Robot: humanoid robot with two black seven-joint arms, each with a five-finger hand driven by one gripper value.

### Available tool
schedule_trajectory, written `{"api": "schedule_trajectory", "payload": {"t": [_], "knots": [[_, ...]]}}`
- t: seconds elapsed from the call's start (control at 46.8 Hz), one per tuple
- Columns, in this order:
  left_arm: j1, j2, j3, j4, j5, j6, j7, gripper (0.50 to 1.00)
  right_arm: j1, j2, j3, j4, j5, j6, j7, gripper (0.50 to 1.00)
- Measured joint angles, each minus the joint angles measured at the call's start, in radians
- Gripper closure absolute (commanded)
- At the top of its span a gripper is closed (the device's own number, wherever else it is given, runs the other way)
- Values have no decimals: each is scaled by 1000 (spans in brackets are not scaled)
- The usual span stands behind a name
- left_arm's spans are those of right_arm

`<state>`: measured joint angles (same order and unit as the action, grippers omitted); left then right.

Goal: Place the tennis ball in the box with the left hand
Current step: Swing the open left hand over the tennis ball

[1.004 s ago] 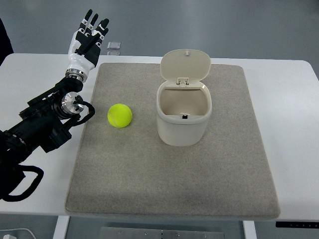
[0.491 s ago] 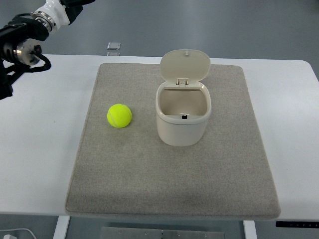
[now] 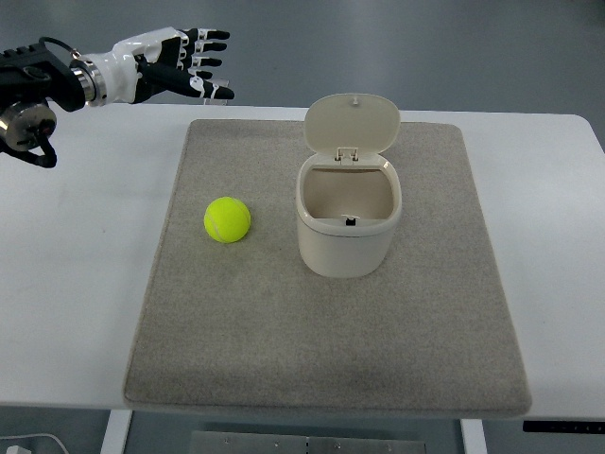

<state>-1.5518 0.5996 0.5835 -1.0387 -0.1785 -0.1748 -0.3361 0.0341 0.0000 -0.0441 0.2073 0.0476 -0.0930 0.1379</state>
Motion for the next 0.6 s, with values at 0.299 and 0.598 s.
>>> {"api": "schedule_trajectory", "payload": {"t": [0.299, 0.598], "knots": [[16, 1, 41, -50, 138, 21, -1, 516, 0, 0, 1, 0, 0, 0, 0, 562], [50, -1, 41, -51, 258, 46, -3, 516, 0, 0, 1, 0, 0, 1, 0, 562]]}}
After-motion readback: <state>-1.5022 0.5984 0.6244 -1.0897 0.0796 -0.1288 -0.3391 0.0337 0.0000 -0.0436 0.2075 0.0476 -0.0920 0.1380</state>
